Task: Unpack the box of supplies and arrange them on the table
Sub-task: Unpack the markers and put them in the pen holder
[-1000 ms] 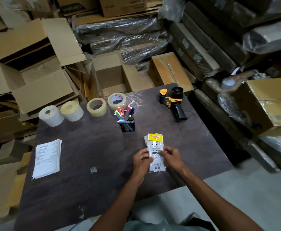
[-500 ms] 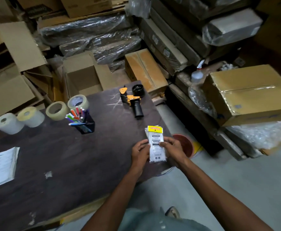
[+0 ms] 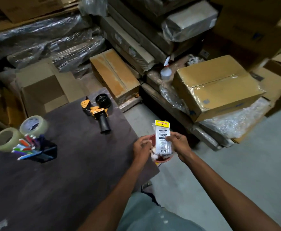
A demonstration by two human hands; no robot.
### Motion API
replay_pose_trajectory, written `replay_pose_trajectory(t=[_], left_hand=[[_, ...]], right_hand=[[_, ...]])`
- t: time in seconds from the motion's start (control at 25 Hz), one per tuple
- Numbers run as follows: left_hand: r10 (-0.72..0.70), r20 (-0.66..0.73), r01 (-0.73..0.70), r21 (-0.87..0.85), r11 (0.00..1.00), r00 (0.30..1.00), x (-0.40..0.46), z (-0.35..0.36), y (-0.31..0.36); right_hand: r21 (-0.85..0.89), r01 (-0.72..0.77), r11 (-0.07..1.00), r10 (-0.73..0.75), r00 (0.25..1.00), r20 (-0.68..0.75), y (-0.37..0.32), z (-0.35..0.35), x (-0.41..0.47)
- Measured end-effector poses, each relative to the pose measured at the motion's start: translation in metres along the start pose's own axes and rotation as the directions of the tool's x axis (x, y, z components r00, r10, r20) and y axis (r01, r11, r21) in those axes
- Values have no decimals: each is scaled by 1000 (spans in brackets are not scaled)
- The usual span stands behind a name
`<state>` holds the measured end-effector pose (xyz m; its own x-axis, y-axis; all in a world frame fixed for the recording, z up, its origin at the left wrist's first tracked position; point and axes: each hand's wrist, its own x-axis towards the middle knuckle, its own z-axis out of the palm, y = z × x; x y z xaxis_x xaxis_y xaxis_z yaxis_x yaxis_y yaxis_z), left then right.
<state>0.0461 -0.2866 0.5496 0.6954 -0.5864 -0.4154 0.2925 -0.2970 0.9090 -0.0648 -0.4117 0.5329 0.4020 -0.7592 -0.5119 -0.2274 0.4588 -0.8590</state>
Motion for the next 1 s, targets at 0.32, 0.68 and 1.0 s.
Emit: replay_pose_trajectory(t=[0.32,0.68,1.0], left_hand=[[-28,68,15,186,982,997,88,32,-4],[-418,10,383,381,842,909,191,69,-58],[-515,-188,544,396,740,837,283,97,-175]], right_hand=[[-6,-136,991,133,978,-163,0,-29,69],[-94,-345,934,319,922,-220,73,-35,182],[-185,-491,851,428,854,-297,166,-44,298]])
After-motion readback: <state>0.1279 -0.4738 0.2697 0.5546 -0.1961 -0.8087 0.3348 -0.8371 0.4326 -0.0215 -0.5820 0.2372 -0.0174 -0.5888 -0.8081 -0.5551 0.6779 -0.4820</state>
